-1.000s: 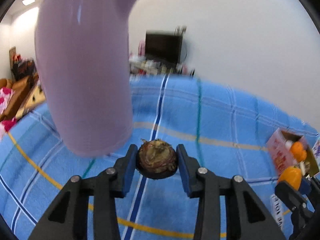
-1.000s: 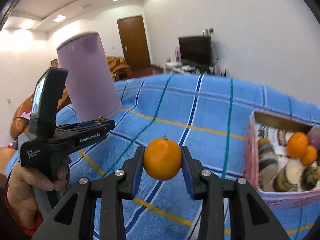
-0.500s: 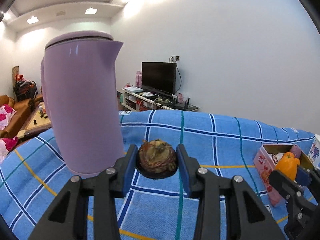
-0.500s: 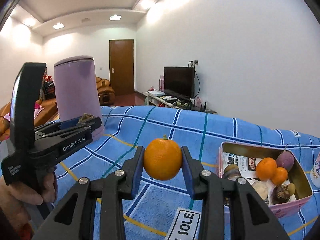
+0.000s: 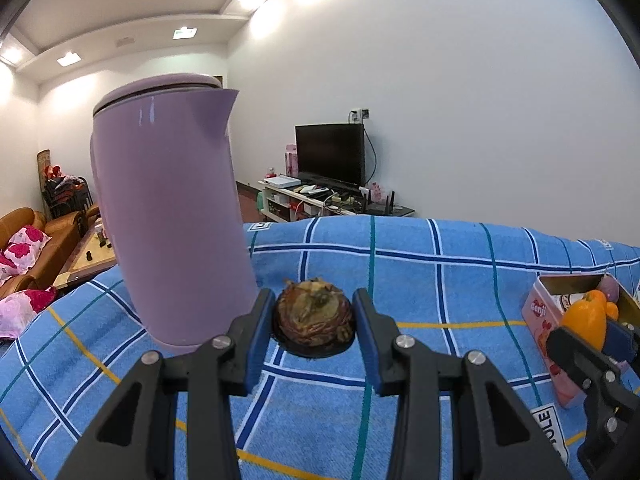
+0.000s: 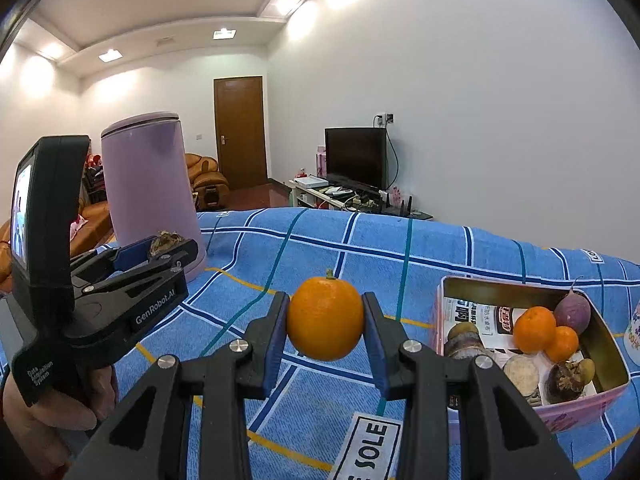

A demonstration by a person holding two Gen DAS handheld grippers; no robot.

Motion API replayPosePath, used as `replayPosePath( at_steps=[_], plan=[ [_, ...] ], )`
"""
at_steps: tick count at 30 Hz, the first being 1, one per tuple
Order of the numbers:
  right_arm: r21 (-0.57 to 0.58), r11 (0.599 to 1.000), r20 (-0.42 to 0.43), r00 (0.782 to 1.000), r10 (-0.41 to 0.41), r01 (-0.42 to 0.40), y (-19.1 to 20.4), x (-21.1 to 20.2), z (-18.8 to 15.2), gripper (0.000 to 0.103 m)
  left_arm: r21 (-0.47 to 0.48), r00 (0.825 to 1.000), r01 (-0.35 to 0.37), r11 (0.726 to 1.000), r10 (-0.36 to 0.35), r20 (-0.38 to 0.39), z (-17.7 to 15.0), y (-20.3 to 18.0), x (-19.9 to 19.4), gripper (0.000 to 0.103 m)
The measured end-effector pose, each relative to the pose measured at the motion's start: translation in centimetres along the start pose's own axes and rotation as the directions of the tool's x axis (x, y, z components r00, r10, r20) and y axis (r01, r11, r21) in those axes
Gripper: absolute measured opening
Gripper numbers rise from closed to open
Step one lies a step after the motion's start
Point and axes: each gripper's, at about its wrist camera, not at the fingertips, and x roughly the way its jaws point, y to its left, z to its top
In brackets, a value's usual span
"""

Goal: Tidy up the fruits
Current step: 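Carry the orange and brown kiwi over the pink tin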

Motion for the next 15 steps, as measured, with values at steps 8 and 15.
replayPosePath(
  at_steps=[8,15],
  plan=[
    [-0.005,1.0,-0.005,1.0,0.004,-0.004,0.0,-0.2,-0.09,0.038,-0.007,1.0,0.0,1.0,0.0,-0.002,-0.08,-0.03,-0.13,0.042],
    [-0.021,1.0,-0.003,1.0,-0.001,0.001,-0.12,-0.82,-0.38,0.038,-0.011,1.0,-0.003,1.0,0.003,0.007,-0.35,-0.31,-0.87,0.042]
  ],
)
